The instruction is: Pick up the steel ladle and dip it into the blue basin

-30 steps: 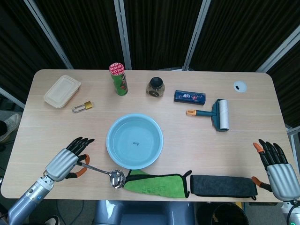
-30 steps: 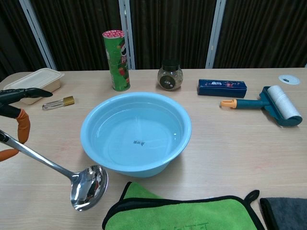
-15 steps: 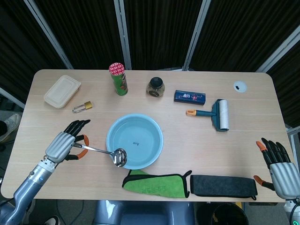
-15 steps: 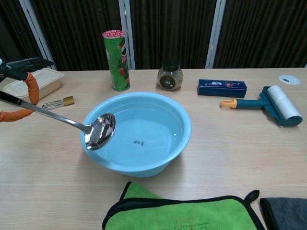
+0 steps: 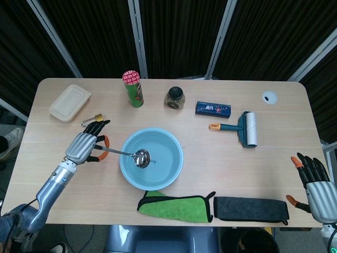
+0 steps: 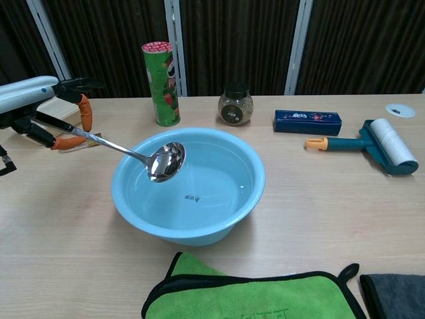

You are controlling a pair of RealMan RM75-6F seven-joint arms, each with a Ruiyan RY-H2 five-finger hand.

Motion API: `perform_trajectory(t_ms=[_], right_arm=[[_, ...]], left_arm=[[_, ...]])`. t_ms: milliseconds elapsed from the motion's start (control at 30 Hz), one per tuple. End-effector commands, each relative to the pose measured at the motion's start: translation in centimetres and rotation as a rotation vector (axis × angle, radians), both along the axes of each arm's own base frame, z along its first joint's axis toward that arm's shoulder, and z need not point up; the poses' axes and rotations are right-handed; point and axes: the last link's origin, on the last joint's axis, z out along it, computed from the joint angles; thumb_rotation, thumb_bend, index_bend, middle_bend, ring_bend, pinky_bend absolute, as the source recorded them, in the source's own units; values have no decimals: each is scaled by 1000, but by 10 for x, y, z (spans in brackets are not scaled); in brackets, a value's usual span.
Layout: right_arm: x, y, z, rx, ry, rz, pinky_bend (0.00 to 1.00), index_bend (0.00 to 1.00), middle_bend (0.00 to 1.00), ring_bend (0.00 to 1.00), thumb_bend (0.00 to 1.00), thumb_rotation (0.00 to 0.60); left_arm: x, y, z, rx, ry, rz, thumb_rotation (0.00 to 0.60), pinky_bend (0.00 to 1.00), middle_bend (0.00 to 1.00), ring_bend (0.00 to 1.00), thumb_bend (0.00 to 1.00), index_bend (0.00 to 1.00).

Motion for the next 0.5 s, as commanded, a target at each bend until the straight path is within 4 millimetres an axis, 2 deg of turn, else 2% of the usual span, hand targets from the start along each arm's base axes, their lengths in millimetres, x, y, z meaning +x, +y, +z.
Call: perform_trajectory(t_ms=[33, 267, 500], right_arm=[[-2, -1, 3, -6, -5, -6, 0, 0, 0, 0, 0, 600], [-6, -1, 14, -40, -24, -12, 0, 0, 0, 0, 0, 600], [-8, -3, 15, -29, -32, -24, 0, 0, 0, 0, 0, 600]], left_arm=[[9, 11, -11, -3, 17, -6, 600, 0, 0, 0, 413, 688], [24, 27, -38, -30, 50, -17, 600, 0, 0, 0, 414, 688], [35, 30, -53, -43, 68, -37, 600, 0, 0, 0, 414, 689]])
